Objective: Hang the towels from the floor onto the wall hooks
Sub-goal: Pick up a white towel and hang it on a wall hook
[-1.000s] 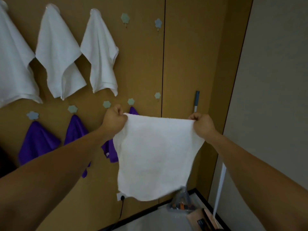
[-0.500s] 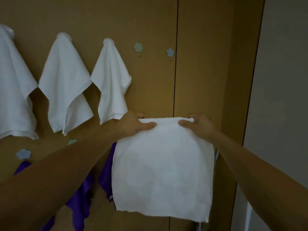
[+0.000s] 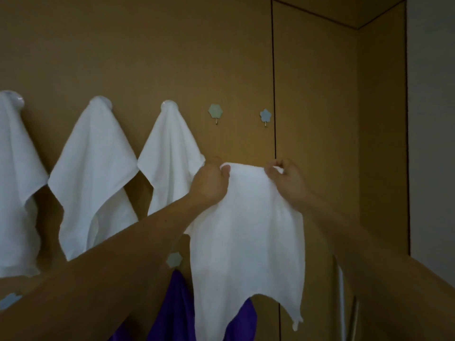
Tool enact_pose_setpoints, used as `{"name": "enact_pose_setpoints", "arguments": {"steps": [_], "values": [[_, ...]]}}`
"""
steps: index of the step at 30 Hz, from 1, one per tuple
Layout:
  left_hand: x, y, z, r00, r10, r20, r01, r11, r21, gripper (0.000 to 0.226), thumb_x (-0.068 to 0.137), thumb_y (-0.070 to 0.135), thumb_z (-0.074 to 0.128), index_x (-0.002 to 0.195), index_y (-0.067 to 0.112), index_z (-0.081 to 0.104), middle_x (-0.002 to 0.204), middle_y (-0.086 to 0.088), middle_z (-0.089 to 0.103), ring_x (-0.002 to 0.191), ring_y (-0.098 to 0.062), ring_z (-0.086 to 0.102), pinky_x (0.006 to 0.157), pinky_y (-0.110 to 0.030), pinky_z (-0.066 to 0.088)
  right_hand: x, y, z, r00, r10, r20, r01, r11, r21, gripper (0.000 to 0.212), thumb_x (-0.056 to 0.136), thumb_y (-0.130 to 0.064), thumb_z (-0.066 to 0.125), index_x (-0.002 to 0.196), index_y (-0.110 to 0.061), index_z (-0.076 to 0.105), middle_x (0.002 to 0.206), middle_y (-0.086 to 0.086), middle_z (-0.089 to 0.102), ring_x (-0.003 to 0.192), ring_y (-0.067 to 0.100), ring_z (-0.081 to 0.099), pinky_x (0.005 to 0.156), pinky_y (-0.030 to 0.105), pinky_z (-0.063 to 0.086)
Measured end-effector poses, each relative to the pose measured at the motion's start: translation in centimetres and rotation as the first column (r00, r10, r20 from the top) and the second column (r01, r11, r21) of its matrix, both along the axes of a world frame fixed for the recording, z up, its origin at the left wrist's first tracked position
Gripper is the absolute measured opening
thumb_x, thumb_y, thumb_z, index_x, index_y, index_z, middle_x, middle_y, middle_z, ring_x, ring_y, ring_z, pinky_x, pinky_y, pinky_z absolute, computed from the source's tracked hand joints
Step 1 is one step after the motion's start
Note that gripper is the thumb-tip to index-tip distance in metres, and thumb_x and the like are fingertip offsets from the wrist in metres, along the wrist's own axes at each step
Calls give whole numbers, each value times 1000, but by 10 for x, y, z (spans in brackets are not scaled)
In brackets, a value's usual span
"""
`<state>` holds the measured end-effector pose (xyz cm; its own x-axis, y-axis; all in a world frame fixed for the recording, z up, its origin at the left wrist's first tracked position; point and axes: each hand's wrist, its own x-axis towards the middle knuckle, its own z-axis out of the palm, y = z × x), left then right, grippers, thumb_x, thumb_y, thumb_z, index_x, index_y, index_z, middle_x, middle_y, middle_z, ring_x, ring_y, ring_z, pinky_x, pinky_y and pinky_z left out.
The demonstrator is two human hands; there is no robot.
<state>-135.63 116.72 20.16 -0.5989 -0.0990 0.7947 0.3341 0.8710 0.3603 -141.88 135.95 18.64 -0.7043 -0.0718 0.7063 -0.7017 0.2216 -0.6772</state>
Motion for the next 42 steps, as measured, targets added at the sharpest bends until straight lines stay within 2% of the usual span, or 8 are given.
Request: {"name": "enact_pose_setpoints", "arguments": {"steps": [4, 13, 17, 24, 30, 34, 38, 42], "values": [[-33, -3, 31, 1000, 0, -10, 1, 998, 69, 29, 102, 29, 34, 111, 5, 47, 98, -6, 54, 89, -22, 52, 75, -29, 40, -31, -3, 34, 984, 167, 59, -170, 984, 57, 49, 65, -55, 81, 97, -21, 66, 89, -10, 71, 71, 5, 69, 52, 15, 50], [-97, -15, 99, 984, -137, -111, 161, 953, 258, 21, 80, 40, 72, 87, 22, 64, 84, 10, 65, 77, -5, 62, 60, -20, 46, -121, -52, 113, 929, 370, -19, -364, 902, -230, 28, 78, -25, 78, 91, -13, 57, 92, 7, 69, 79, 20, 68, 70, 35, 58], [-124, -37, 130, 975, 14, -220, 61, 941, 332, 16, 86, 37, 65, 89, 22, 62, 81, 9, 61, 72, -4, 57, 57, -19, 41, -148, -78, 140, 912, 390, -127, -410, 876, -255, 22, 80, -21, 76, 73, -19, 55, 75, -1, 66, 59, 7, 63, 52, 19, 50], [-165, -65, 159, 926, 334, -175, -276, 916, 292, 35, 94, 35, 46, 103, 6, 64, 98, -10, 65, 84, -24, 57, 70, -29, 39, -191, -124, 173, 961, 246, -123, -271, 925, -268, 12, 78, -26, 74, 85, -19, 68, 92, 2, 71, 88, 21, 67, 81, 34, 57], [-172, -74, 148, 846, 524, -98, -511, 850, 127, 39, 96, 40, 42, 106, 7, 60, 91, -5, 58, 78, -23, 54, 67, -31, 38, -201, -139, 163, 985, -19, -171, -2, 993, -120, 17, 78, -38, 67, 89, -25, 63, 97, -4, 69, 87, 18, 64, 75, 31, 53], [-163, -62, 149, 944, 309, 113, -329, 894, 305, 21, 91, 31, 56, 85, 11, 53, 72, 0, 49, 62, -15, 46, 53, -29, 36, -196, -131, 158, 995, -2, -96, -5, 998, -64, 19, 73, -35, 70, 81, -19, 64, 90, -3, 69, 83, 20, 65, 74, 33, 55], [-157, -55, 142, 957, -77, 279, -97, 823, 560, 22, 94, 27, 56, 93, 6, 62, 86, -6, 59, 82, -21, 57, 73, -29, 47, -186, -128, 157, 983, 160, 89, -162, 987, 17, 21, 75, -26, 69, 67, -12, 56, 71, 5, 59, 71, 24, 62, 61, 31, 47], [-156, -52, 138, 942, 7, 335, -179, 855, 487, 31, 90, 39, 57, 100, 9, 58, 92, -6, 63, 85, -24, 60, 74, -33, 48, -180, -127, 162, 957, -232, -173, 271, 930, 249, 24, 77, -40, 64, 75, -18, 55, 84, 0, 56, 77, 20, 52, 64, 28, 39]]}}
